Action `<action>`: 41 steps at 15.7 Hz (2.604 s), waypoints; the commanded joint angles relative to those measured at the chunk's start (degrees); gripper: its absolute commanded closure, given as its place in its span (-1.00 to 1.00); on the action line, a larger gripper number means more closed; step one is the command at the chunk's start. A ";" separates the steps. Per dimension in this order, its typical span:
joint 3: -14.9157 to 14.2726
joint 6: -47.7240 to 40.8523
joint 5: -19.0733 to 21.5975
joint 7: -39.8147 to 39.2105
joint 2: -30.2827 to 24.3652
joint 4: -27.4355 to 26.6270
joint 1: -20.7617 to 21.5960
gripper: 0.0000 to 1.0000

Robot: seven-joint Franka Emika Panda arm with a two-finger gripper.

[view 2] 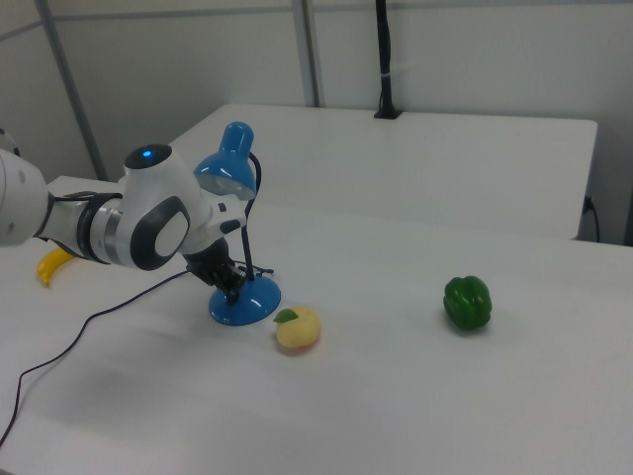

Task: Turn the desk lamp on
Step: 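Lower the gripper tip onto the black switch on the lamp base, then press down on the black switch with the gripper tip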

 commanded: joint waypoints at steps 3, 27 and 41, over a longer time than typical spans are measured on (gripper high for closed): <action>-0.10 2.14 -0.93 2.08 1.20 0.52 0.56 1.00; 0.08 4.78 -1.72 2.00 3.22 0.96 0.56 1.00; 0.08 6.27 -4.01 1.82 3.49 0.96 0.21 1.00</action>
